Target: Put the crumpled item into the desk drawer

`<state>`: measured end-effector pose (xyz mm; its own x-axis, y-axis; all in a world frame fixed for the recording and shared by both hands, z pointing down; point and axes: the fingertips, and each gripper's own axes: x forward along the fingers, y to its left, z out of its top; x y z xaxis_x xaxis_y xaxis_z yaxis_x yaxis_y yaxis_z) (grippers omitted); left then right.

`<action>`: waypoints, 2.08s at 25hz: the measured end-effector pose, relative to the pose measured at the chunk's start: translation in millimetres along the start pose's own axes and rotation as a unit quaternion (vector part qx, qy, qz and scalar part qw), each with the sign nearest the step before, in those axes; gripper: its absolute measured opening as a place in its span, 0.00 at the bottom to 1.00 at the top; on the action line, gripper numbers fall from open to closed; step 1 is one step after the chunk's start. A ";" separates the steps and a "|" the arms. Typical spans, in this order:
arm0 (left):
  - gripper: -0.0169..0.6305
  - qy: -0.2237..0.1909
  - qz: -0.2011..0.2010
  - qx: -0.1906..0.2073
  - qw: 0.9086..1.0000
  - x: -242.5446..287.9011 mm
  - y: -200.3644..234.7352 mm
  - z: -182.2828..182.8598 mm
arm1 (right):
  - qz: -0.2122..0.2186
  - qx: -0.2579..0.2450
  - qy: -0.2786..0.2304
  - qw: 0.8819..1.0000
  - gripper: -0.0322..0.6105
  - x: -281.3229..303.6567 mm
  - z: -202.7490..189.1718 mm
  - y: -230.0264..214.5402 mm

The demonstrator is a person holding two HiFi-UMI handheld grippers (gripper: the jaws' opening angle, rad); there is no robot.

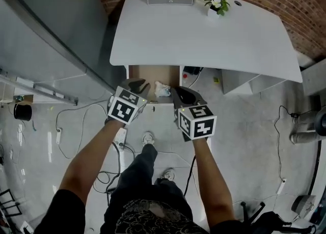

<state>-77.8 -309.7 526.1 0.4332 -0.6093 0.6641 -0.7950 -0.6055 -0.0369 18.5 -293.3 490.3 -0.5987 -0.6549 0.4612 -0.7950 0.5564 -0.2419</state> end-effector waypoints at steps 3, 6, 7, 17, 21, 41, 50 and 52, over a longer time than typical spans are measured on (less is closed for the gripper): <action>0.14 -0.016 0.011 -0.004 1.000 -20.9 -8.4 13.1 | -0.003 -0.007 -0.003 1.000 0.06 -19.7 7.3 5.3; 0.14 -0.039 0.023 -0.006 0.999 -40.4 -16.3 30.5 | -0.004 -0.018 -0.008 1.000 0.05 -38.0 16.4 9.6; 0.14 -0.045 0.026 -0.006 0.999 -47.0 -20.3 35.6 | -0.003 -0.021 -0.010 1.000 0.05 -44.0 18.2 11.1; 0.14 -0.103 0.051 -0.029 0.993 -113.1 -65.6 57.5 | -0.003 -0.038 -0.035 0.999 0.05 -112.2 26.1 29.1; 0.13 -0.131 0.067 -0.052 0.988 -144.4 -71.6 67.5 | -0.006 -0.047 -0.049 0.998 0.05 -137.4 35.6 33.3; 0.08 -0.180 0.093 -0.075 0.976 -227.8 -100.7 78.9 | -0.030 -0.103 -0.081 0.991 0.05 -213.0 63.6 60.6; 0.08 -0.186 0.098 -0.072 0.975 -238.3 -104.2 80.0 | -0.029 -0.103 -0.093 0.990 0.05 -222.7 67.1 65.6; 0.08 -0.186 0.098 -0.071 0.975 -238.8 -105.6 79.4 | -0.030 -0.103 -0.095 0.990 0.05 -224.4 66.7 65.5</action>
<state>-63.6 -140.9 312.1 0.3706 -0.8652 0.3377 -0.9170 -0.3986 -0.0151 94.3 -144.0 314.0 -0.5748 -0.7628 0.2961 -0.8041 0.5936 -0.0317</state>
